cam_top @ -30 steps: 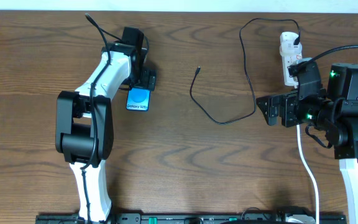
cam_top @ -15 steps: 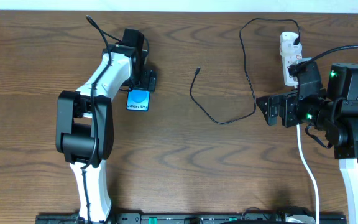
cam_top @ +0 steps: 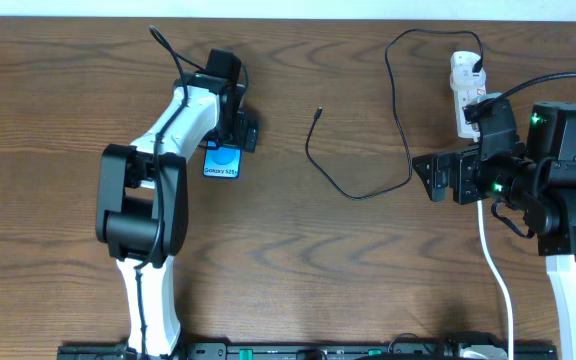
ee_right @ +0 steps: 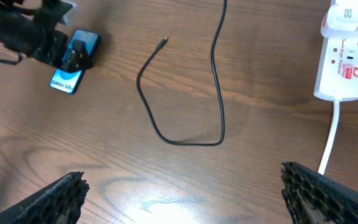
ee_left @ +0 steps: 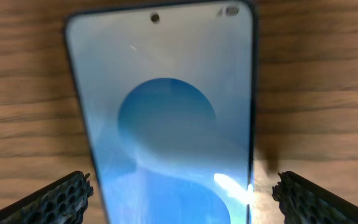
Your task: Plug charger to phone and switch on socket
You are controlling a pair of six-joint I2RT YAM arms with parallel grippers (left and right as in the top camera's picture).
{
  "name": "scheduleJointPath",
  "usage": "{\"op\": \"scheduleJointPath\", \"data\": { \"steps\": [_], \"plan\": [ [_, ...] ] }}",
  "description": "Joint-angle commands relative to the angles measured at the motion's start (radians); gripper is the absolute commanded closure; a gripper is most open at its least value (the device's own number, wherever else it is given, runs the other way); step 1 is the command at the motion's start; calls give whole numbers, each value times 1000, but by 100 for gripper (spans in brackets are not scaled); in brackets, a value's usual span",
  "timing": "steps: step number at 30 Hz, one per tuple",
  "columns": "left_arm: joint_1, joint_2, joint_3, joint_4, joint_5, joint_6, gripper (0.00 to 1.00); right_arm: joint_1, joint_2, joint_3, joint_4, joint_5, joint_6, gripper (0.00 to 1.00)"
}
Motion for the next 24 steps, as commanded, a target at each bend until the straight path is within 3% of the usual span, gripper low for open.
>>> {"op": "scheduleJointPath", "data": {
  "steps": [1,16,24],
  "plan": [
    [2,47,-8,2,-9,-8,2,6,0,17,-2,-6,-14,1],
    [2,50,-8,17,-9,-9,1,6,0,17,2,-6,-14,1],
    [2,50,-8,16,-9,-9,9,6,0,17,2,-6,-14,1]
  ]
}}
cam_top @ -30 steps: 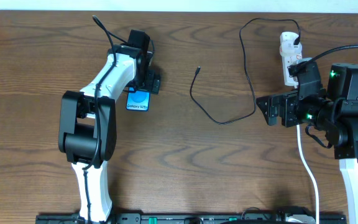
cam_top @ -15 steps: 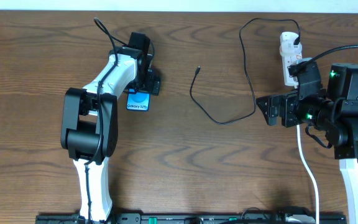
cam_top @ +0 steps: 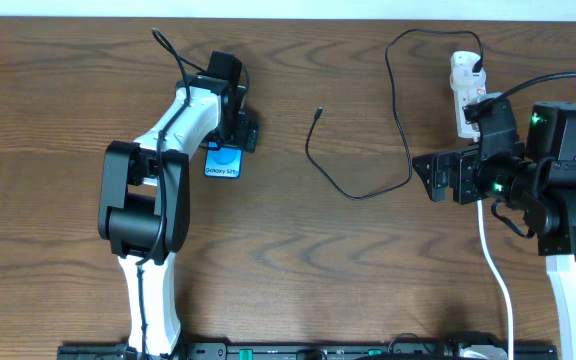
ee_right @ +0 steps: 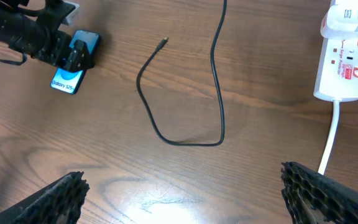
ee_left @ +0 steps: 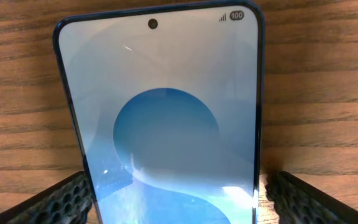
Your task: Plug charger to phone and switch on socket
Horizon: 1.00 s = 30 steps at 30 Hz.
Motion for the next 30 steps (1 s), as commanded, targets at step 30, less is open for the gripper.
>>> {"op": "scheduleJointPath", "data": {
  "steps": [30],
  "plan": [
    [1,37,-9,-11,-16,-5,26,6,0,17,-3,-6,-14,1]
  ]
}}
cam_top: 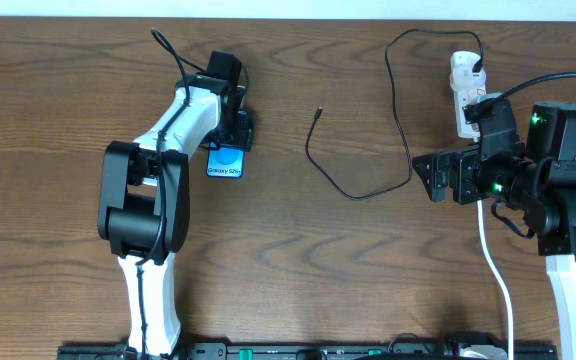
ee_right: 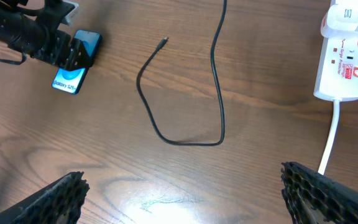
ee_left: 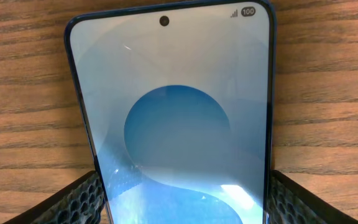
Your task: Plug charger to phone and switch on socket
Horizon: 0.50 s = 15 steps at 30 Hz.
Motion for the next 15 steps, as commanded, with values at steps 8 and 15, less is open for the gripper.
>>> {"op": "scheduleJointPath", "data": {
  "steps": [8,15],
  "plan": [
    [2,37,-9,-13,-13,-5,31,6,0,17,-2,-6,-14,1],
    [2,37,-9,-7,-13,-5,31,6,0,17,-2,-6,-14,1]
  ]
}}
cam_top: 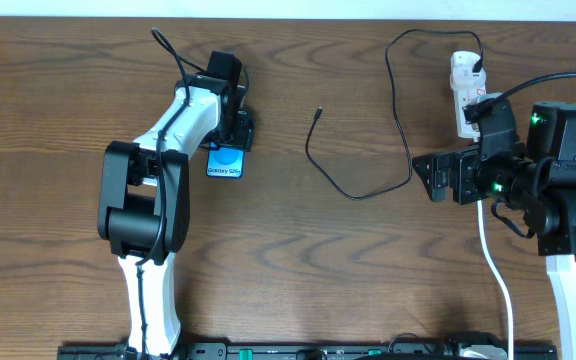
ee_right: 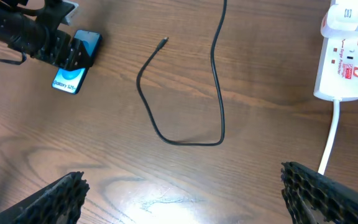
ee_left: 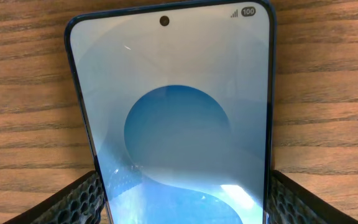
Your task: Plug charger to phone and switch on socket
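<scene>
The phone [cam_top: 225, 163] lies face up on the wooden table, screen lit blue and white [ee_left: 176, 124]. My left gripper [ee_left: 182, 199] is shut on the phone, a pad pressed to each long edge; from overhead the gripper [cam_top: 232, 135] covers the phone's far end. The black charger cable [cam_top: 353, 190] curls across the table's middle, its free plug tip [cam_top: 318, 112] lying loose. Its other end runs to the white power strip [cam_top: 465, 95] at the back right. My right gripper [ee_right: 182, 193] hangs open above bare wood, well right of the cable [ee_right: 219, 93] and the phone [ee_right: 71, 74].
The power strip's [ee_right: 344, 59] thick white cord [cam_top: 493, 270] runs toward the table's front edge, under my right arm. A red switch shows on the strip. Bare wood separates the phone from the cable tip [ee_right: 165, 41].
First my left gripper stood open astride the phone, gaps at both sides, the phone slightly askew. Then the fingers were closer in. By half a second ago the pads pressed both edges and the phone sat squarer. My right arm and the cable stayed put.
</scene>
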You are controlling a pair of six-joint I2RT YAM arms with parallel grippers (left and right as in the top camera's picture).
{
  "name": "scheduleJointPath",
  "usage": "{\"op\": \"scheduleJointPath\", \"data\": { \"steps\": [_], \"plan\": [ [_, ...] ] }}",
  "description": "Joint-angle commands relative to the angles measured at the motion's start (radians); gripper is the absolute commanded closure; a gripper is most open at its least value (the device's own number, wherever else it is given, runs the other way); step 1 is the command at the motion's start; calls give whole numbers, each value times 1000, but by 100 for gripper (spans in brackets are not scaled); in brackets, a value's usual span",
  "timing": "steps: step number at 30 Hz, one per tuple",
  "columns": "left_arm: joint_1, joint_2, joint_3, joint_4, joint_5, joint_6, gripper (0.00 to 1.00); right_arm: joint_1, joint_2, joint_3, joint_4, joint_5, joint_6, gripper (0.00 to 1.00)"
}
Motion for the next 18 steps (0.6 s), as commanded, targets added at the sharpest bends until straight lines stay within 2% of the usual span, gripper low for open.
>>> {"op": "scheduleJointPath", "data": {
  "steps": [1,4,13,18],
  "plan": [
    [2,37,-9,-2,-13,-5,30,6,1,17,-1,-6,-14,1],
    [2,37,-9,13,-13,-5,24,6,1,17,0,-6,-14,1],
    [1,37,-9,33,-13,-16,23,6,2,17,-1,-6,-14,0],
    [1,37,-10,32,-13,-34,19,6,1,17,-2,-6,-14,1]
  ]
}}
